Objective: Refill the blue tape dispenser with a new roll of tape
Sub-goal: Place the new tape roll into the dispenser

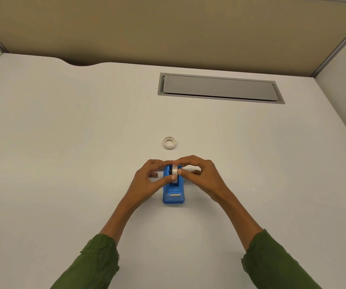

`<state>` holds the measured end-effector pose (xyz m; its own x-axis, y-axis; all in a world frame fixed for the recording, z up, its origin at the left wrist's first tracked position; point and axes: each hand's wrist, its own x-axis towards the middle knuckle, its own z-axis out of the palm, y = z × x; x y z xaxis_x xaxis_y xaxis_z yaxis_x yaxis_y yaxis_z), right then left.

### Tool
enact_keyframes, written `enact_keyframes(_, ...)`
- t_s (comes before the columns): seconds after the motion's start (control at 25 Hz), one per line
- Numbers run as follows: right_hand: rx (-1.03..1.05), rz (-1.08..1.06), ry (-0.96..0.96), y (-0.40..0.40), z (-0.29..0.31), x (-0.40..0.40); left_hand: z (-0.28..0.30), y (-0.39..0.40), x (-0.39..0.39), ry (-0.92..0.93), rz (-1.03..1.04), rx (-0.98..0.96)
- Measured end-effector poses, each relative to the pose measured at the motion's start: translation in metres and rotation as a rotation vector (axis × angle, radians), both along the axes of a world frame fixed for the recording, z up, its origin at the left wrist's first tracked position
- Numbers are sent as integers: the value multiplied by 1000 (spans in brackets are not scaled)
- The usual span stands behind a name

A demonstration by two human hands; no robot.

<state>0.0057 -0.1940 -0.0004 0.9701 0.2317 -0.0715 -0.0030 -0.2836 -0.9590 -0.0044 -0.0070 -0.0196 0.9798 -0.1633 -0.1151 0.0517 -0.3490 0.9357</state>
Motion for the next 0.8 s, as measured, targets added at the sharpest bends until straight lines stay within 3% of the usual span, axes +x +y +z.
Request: enact_keyframes(0.8,-106,-13,-43,5,1,4,-5,2,2,-18,-42,25)
